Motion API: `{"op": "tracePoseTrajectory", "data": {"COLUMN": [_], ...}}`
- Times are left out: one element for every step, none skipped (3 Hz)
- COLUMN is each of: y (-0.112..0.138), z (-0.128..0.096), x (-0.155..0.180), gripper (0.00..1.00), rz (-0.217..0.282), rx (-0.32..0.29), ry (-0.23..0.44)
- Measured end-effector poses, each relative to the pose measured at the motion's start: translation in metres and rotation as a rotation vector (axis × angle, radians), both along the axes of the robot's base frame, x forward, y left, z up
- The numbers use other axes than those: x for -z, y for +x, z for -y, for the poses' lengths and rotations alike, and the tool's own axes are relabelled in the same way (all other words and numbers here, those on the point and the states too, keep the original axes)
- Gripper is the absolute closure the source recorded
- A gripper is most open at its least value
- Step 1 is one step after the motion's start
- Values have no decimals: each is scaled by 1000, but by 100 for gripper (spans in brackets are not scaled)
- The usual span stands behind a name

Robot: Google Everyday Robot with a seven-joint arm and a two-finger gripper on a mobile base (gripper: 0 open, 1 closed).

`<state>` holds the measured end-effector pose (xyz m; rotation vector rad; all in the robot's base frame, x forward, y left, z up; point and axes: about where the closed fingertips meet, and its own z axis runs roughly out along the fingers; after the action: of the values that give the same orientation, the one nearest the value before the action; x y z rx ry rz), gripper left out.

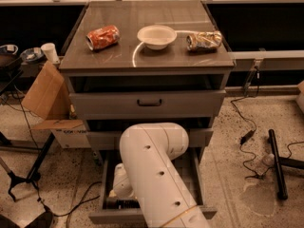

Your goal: Pick rxbar chocolate from bottom drawer and place on counter

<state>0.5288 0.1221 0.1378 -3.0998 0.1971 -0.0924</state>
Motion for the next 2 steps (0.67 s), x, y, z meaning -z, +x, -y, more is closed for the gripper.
{"op": "tracePoseTrajectory", "data": {"y": [-6,-15], "z": [-1,6], "x": [19,29], "gripper": [0,0], "rz": [-25,-42], "rx": [-6,9], "ry": [-11,-14]}}
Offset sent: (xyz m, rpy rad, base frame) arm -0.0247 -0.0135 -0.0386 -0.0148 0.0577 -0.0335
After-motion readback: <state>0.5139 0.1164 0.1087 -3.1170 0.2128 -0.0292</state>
